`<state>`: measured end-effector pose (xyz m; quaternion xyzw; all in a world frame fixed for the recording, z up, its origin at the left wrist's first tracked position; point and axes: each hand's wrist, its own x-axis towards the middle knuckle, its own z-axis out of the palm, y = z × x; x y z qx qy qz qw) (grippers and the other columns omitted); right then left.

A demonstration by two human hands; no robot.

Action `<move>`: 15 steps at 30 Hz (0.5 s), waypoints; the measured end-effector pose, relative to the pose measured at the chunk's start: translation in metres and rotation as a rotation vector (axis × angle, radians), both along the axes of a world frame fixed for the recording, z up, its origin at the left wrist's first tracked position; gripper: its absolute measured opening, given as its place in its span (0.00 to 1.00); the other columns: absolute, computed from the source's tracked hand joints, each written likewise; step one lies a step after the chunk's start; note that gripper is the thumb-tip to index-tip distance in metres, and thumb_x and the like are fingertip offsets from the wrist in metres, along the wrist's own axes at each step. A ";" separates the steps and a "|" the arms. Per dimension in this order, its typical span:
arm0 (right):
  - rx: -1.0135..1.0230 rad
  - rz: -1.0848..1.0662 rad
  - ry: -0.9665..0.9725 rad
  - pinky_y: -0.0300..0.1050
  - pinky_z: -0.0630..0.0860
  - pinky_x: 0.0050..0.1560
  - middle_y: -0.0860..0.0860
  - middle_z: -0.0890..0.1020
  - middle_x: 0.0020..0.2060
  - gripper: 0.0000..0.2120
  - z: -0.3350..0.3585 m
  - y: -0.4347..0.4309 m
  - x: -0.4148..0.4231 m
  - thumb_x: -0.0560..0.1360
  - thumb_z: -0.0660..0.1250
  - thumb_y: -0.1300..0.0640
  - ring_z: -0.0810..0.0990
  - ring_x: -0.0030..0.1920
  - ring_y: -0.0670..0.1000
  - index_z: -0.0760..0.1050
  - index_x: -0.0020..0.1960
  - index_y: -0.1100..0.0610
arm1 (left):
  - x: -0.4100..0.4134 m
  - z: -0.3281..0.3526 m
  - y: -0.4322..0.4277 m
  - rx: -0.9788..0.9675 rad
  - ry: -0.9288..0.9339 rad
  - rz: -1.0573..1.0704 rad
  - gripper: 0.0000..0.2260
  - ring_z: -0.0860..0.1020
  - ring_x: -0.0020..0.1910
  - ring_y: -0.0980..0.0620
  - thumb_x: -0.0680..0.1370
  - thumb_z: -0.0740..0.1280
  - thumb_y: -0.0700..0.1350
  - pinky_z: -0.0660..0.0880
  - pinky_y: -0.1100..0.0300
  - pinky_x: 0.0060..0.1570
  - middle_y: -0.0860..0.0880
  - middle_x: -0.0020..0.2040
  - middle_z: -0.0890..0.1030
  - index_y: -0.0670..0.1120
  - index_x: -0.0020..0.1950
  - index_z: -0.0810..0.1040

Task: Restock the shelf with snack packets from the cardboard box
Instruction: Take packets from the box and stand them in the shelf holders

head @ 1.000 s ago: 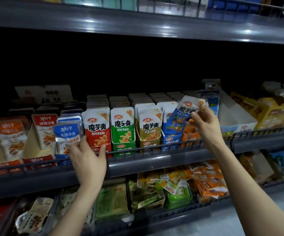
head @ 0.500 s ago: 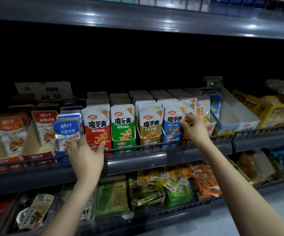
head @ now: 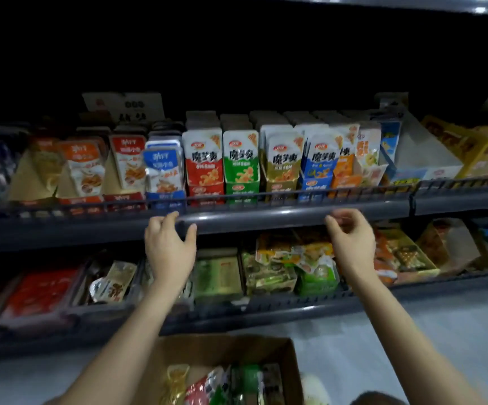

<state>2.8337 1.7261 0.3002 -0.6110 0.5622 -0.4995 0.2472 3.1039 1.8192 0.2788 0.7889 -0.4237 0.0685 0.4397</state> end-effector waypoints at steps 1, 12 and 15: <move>0.044 0.047 0.023 0.52 0.76 0.52 0.45 0.79 0.40 0.02 -0.014 0.014 0.003 0.76 0.68 0.56 0.79 0.45 0.49 0.76 0.47 0.54 | 0.003 -0.013 0.016 0.031 -0.002 -0.008 0.18 0.75 0.53 0.37 0.75 0.71 0.44 0.70 0.46 0.56 0.37 0.52 0.76 0.36 0.61 0.77; 0.552 0.563 0.299 0.40 0.76 0.47 0.45 0.81 0.42 0.03 -0.165 0.143 0.055 0.75 0.68 0.57 0.80 0.45 0.47 0.77 0.44 0.50 | 0.026 -0.163 0.185 0.499 0.110 0.081 0.14 0.76 0.50 0.34 0.74 0.70 0.40 0.73 0.45 0.50 0.34 0.52 0.78 0.35 0.57 0.79; 0.695 0.579 0.352 0.44 0.77 0.52 0.45 0.81 0.46 0.03 -0.214 0.162 0.059 0.76 0.69 0.56 0.80 0.47 0.46 0.77 0.49 0.51 | 0.029 -0.187 0.207 0.513 0.102 0.072 0.11 0.77 0.49 0.33 0.74 0.69 0.38 0.74 0.44 0.49 0.33 0.50 0.79 0.34 0.54 0.80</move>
